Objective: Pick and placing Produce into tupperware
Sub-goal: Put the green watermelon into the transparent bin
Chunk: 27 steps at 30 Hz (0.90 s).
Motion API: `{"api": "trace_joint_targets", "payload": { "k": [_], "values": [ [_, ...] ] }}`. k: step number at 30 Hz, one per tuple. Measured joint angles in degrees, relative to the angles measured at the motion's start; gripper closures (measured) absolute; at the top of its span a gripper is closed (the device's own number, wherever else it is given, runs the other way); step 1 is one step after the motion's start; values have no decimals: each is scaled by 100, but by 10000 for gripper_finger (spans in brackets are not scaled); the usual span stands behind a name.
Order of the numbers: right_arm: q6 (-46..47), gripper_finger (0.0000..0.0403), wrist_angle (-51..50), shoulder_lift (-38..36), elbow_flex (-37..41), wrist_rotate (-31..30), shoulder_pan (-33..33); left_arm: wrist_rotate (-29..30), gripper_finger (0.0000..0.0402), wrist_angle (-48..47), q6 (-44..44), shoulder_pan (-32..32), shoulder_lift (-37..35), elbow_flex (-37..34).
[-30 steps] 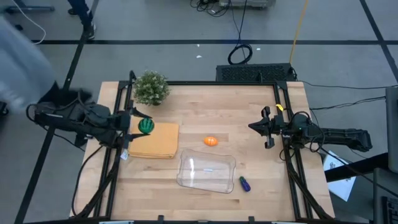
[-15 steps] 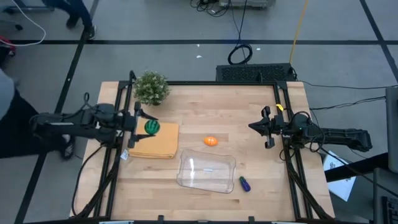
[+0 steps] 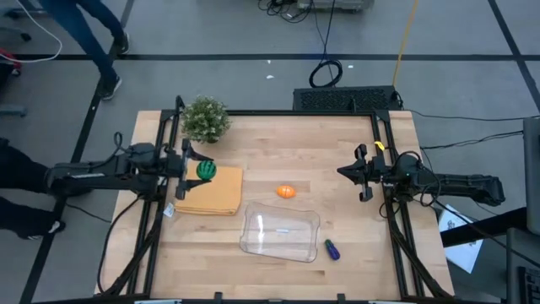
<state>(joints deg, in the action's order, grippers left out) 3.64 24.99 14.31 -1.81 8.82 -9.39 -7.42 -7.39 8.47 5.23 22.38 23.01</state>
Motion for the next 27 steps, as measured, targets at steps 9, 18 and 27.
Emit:
{"api": "trace_joint_targets", "payload": {
  "k": [9, 18, 27],
  "values": [
    [-2, 403, 0, 0, -1, 0, -1, 163, 105, 470, -109, 0, 3, -558],
    [-2, 403, -7, 0, -1, 0, 0, 210, 105, 465, 54, 0, -281, -673],
    [2, 403, -9, 0, -1, 0, -1, -359, 105, 480, -173, -17, -447, -673]
  ]
}}
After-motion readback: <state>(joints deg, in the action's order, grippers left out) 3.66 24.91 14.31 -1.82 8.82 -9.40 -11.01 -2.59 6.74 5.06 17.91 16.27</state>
